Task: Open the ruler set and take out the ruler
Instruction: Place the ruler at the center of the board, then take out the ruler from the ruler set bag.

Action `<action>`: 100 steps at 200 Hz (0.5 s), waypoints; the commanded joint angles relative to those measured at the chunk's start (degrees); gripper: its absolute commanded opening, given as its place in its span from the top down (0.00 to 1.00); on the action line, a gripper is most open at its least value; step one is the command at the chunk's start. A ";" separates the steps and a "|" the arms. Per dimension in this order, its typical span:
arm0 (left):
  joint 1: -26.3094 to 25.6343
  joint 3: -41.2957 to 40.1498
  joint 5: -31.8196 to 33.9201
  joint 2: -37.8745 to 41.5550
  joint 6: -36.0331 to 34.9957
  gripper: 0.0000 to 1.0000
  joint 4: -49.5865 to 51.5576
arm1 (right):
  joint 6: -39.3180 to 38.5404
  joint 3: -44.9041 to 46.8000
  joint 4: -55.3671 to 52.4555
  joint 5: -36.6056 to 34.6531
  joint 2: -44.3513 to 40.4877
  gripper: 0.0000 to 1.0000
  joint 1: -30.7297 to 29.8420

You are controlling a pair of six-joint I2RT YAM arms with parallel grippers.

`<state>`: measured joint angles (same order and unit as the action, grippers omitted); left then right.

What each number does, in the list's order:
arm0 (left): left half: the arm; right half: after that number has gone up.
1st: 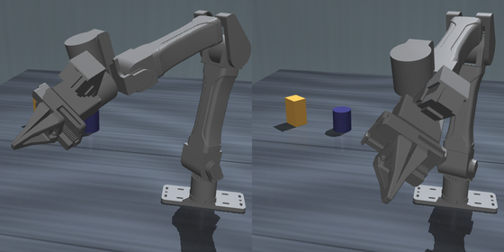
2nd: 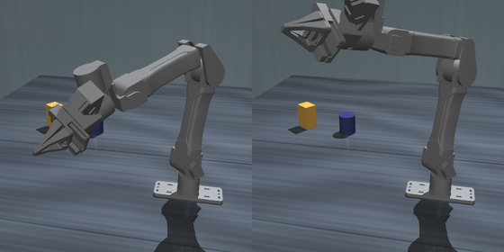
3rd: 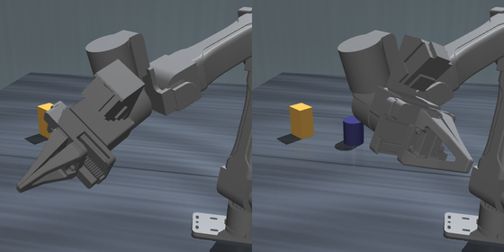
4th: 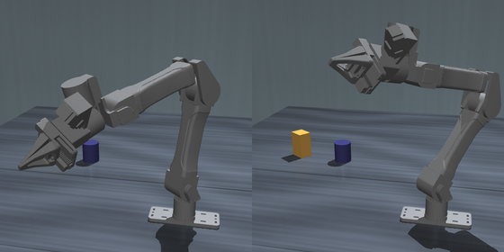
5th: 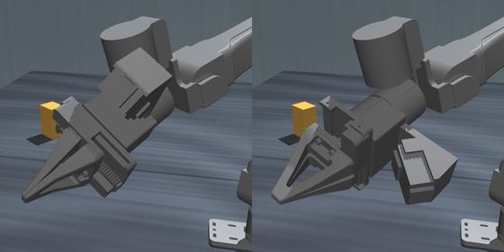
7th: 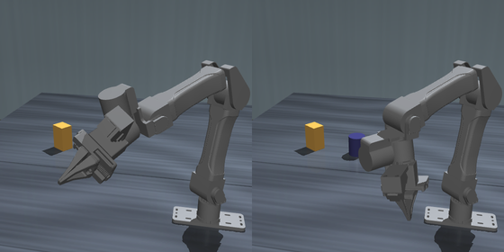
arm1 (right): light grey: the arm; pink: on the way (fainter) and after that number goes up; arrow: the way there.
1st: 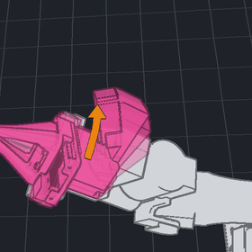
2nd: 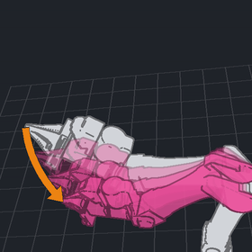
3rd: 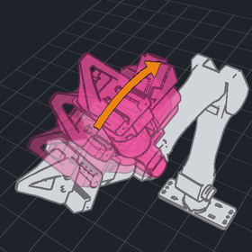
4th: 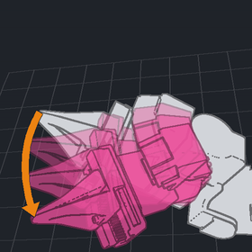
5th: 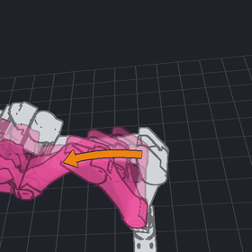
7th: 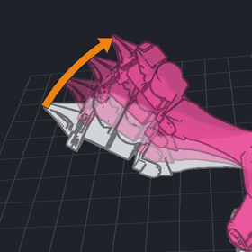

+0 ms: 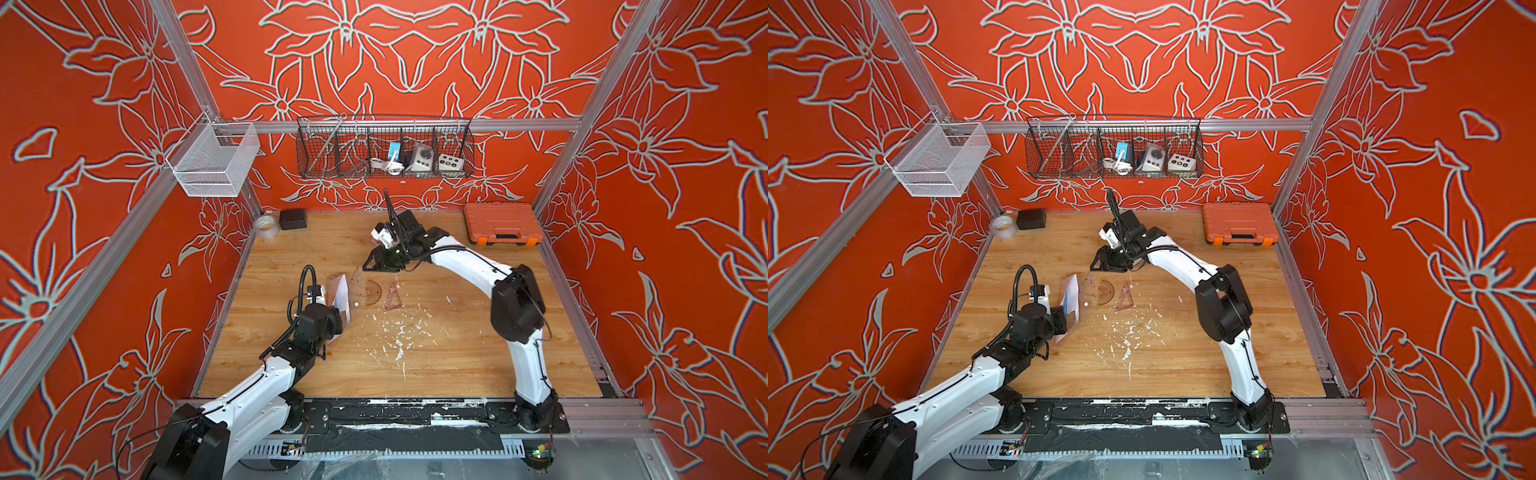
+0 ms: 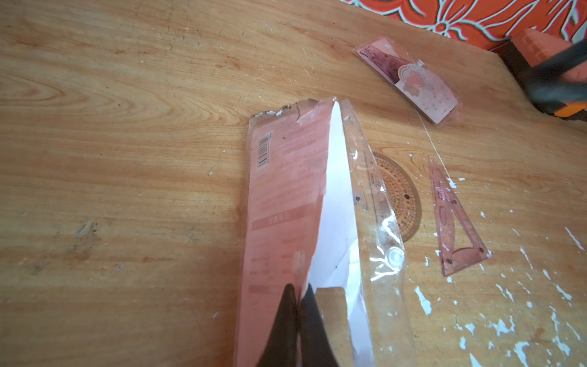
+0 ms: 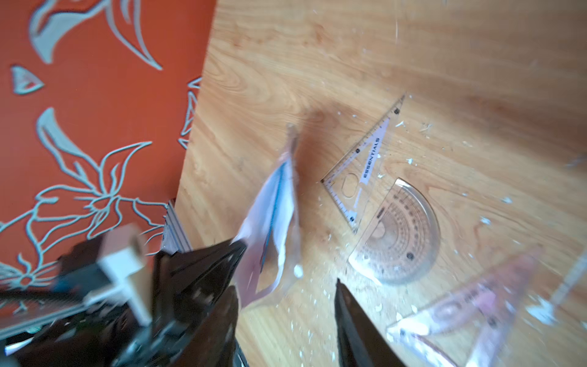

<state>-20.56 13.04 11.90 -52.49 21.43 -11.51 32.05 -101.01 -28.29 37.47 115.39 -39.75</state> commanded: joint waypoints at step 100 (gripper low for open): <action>-0.09 0.45 -13.22 -1.12 -4.74 1.00 -5.01 | 6.64 19.35 22.10 3.03 -0.70 0.74 -9.10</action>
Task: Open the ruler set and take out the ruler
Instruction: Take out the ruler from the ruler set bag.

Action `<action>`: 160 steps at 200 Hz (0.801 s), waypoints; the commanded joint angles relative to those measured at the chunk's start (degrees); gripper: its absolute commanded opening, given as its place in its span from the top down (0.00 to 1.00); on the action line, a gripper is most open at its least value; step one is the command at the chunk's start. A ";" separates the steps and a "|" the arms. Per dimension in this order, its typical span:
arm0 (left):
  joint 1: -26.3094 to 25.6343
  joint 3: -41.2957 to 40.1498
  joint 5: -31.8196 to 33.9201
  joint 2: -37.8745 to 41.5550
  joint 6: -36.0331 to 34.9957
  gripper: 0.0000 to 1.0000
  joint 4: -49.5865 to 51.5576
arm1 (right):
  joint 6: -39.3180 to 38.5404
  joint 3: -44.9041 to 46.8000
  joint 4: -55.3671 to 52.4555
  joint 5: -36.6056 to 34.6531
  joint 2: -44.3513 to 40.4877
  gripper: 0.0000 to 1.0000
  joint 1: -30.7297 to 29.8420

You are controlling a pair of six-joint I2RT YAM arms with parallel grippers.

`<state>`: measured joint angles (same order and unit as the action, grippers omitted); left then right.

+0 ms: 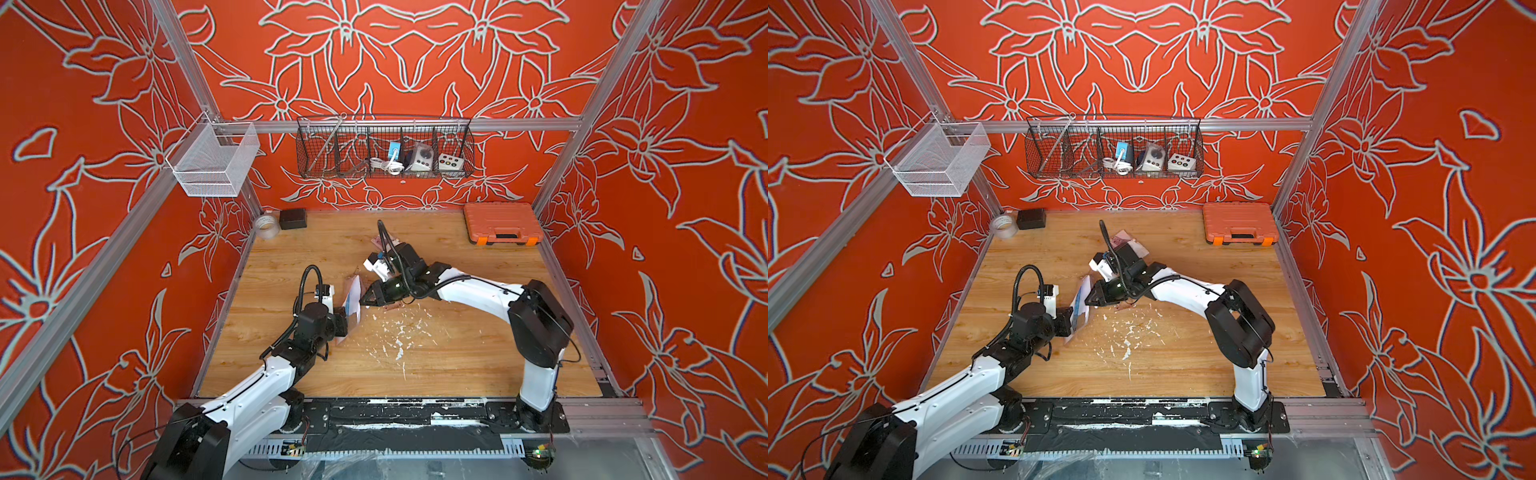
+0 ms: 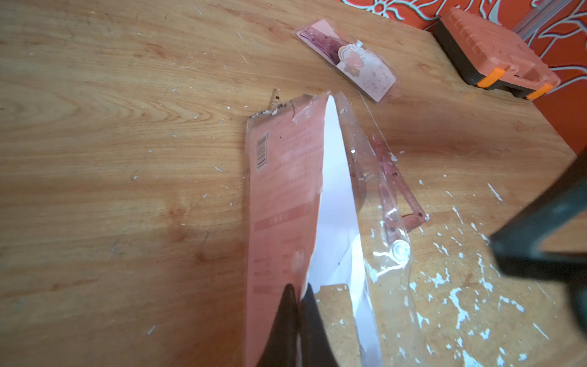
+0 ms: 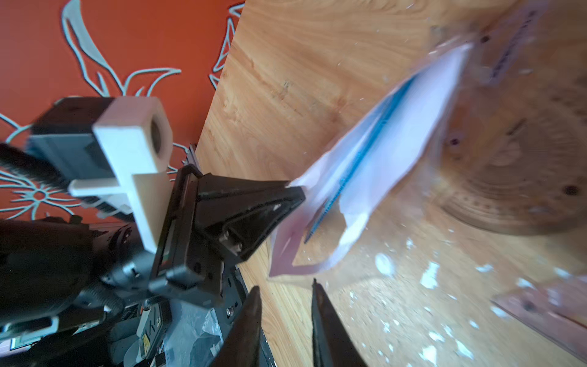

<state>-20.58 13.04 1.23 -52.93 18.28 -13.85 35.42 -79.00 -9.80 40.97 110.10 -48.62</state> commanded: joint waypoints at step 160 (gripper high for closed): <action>-0.51 -1.13 -1.06 0.54 -1.76 1.00 -4.59 | 5.73 -14.57 -0.50 -6.51 18.89 0.76 -0.99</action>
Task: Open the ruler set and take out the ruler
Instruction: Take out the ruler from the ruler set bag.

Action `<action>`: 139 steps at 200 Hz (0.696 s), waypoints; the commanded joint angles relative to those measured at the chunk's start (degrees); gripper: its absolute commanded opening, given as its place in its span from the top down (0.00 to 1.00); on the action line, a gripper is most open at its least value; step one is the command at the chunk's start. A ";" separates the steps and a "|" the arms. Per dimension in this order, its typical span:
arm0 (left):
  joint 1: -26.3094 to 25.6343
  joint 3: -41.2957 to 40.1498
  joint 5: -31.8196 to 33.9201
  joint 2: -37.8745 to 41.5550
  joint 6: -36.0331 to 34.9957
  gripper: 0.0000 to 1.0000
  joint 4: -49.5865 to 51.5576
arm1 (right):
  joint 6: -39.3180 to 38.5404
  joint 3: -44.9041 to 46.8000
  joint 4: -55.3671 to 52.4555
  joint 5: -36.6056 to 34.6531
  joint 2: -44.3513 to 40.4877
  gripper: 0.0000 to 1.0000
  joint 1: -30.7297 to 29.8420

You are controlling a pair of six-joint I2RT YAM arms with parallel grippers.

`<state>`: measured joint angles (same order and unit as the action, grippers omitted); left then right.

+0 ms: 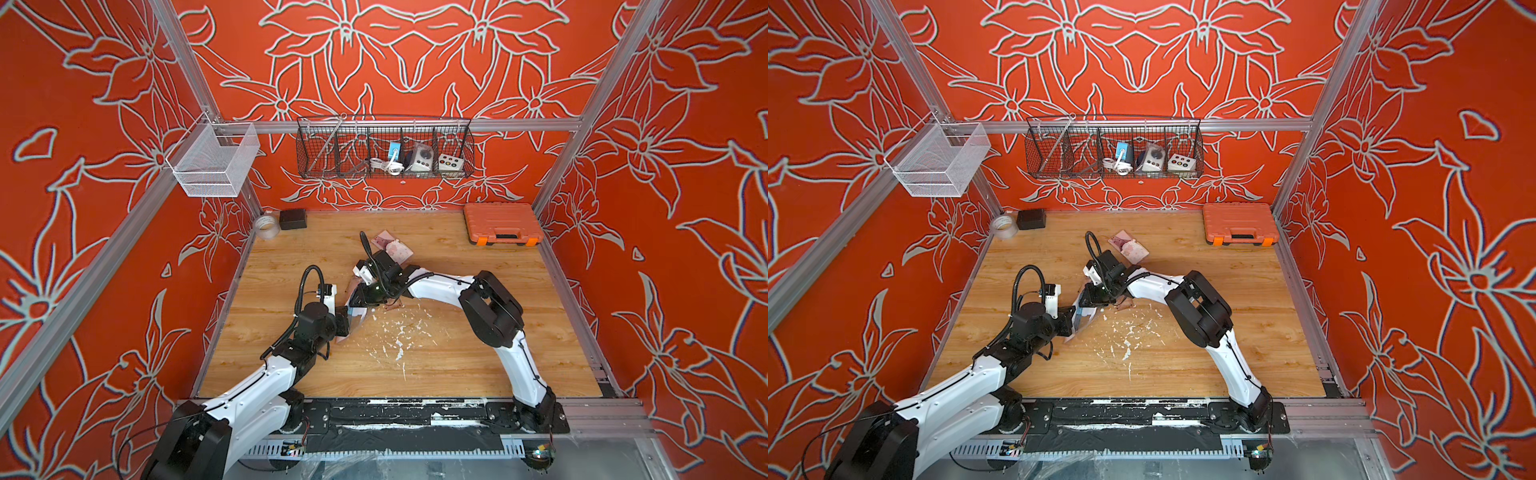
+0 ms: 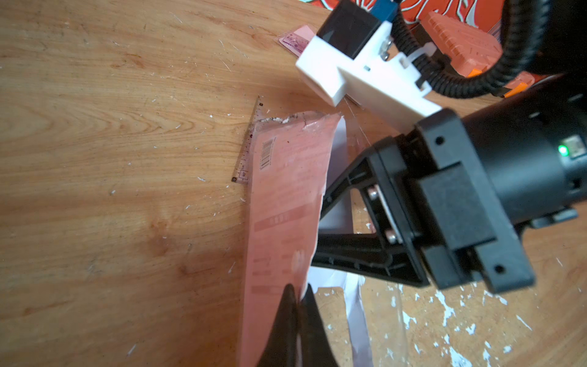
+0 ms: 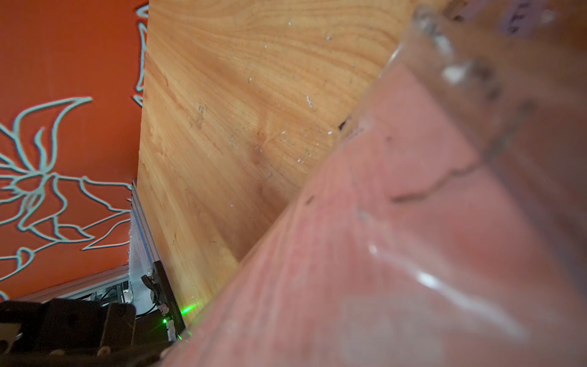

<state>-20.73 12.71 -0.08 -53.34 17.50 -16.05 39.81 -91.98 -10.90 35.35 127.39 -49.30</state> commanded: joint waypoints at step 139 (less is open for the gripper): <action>-0.36 -1.34 1.74 1.82 -0.53 1.00 -2.42 | 5.92 -2.69 1.93 -2.59 1.82 1.00 -1.11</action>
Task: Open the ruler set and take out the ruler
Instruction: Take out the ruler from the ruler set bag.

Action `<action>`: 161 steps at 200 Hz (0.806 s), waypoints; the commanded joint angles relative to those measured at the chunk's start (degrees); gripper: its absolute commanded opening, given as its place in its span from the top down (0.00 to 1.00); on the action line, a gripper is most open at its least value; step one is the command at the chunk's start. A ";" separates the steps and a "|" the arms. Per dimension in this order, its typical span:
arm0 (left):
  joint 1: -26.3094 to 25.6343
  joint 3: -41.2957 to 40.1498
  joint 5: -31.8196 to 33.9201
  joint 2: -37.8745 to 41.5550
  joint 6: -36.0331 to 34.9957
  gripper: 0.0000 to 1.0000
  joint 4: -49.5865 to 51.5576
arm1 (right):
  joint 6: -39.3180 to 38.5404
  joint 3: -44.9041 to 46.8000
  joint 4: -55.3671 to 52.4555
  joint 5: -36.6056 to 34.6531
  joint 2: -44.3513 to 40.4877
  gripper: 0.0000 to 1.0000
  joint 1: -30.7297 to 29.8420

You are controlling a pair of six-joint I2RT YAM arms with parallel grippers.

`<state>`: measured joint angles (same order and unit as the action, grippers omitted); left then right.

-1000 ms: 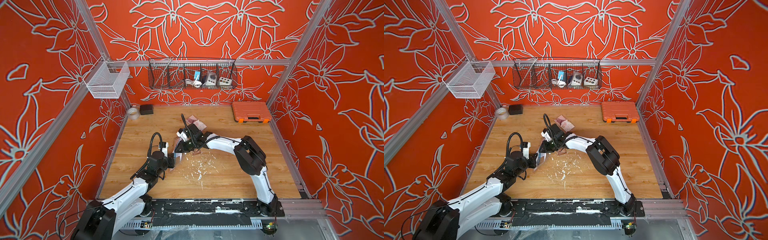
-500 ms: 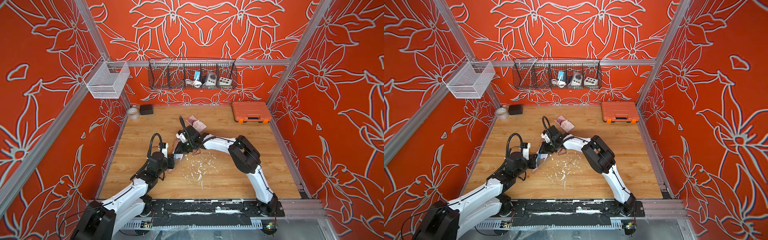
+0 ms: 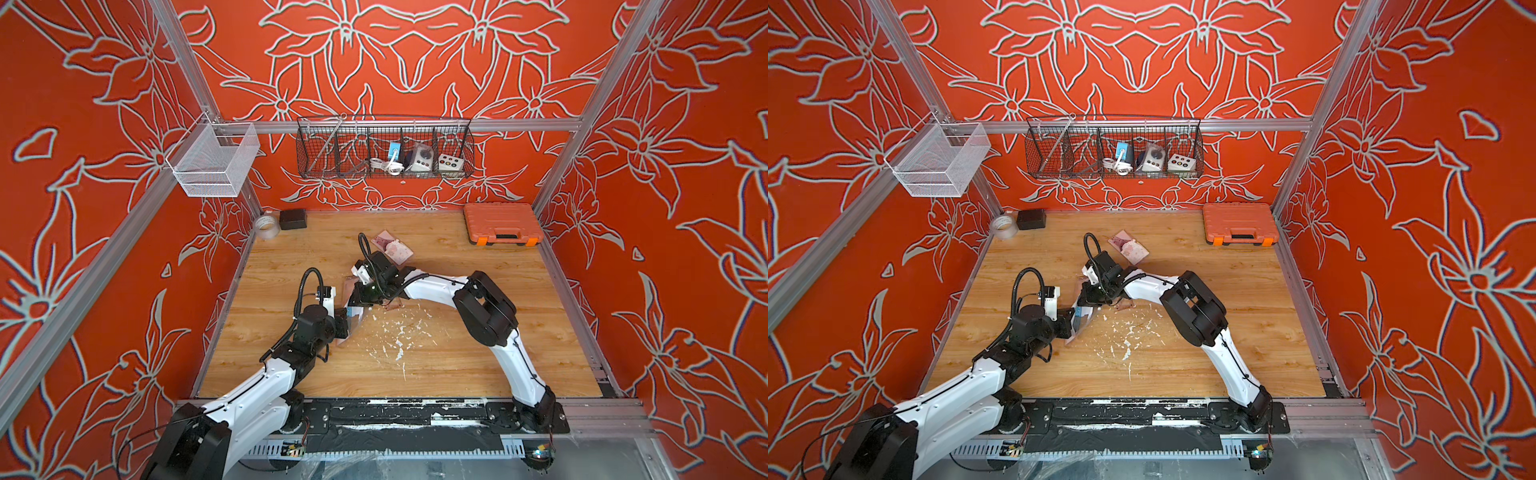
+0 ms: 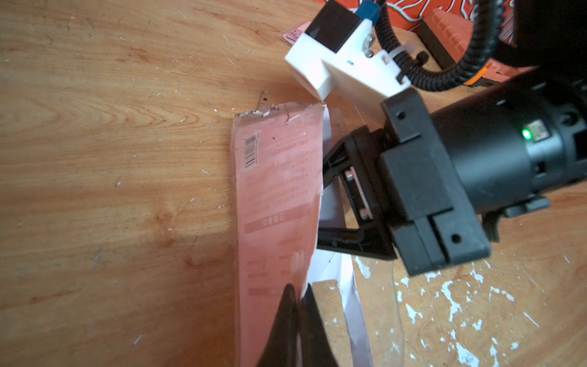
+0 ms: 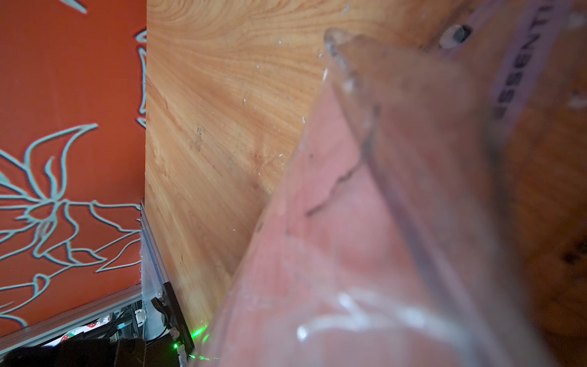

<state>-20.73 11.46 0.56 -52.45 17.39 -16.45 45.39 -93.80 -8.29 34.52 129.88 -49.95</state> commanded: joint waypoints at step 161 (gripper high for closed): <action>-0.36 1.28 3.62 -1.47 0.26 1.00 -0.86 | -3.40 12.03 3.02 -4.08 -18.22 1.00 1.33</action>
<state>-20.82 11.68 2.94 -53.39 17.85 -17.17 43.35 -83.55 -8.49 30.74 114.61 -49.36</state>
